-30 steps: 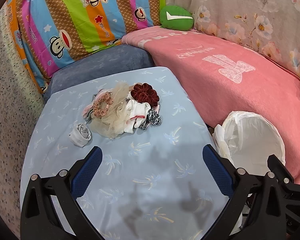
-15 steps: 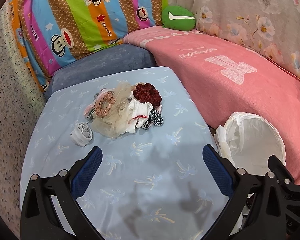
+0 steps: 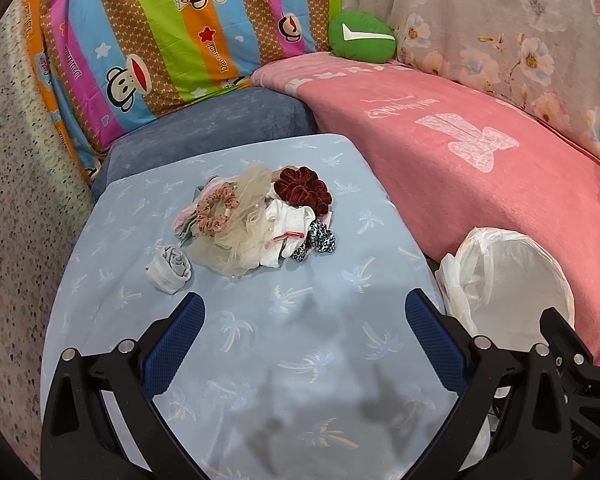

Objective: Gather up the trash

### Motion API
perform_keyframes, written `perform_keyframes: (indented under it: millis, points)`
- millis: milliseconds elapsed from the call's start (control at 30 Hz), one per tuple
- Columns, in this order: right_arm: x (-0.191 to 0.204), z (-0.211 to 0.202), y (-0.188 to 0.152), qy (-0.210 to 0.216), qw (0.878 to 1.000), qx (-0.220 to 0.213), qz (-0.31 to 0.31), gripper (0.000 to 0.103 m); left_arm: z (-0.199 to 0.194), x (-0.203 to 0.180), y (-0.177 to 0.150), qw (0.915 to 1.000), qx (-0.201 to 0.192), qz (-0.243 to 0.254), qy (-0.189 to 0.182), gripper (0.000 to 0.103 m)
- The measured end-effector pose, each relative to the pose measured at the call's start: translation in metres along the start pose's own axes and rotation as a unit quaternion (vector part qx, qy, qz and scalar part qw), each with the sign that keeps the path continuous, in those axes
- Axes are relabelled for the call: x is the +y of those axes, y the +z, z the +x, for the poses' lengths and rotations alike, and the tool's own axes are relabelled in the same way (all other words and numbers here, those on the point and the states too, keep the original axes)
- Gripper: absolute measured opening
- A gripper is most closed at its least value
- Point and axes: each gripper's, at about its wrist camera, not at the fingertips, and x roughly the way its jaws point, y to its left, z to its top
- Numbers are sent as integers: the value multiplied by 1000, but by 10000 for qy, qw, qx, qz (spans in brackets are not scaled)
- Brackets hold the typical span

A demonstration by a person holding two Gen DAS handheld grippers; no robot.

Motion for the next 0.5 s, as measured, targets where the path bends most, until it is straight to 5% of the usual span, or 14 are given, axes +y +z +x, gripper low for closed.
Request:
perform_keyframes:
  millis: [500]
  points:
    - [32,15,17,188,9997,-115,64,97,36,46,7,9991,342,-264,27,96]
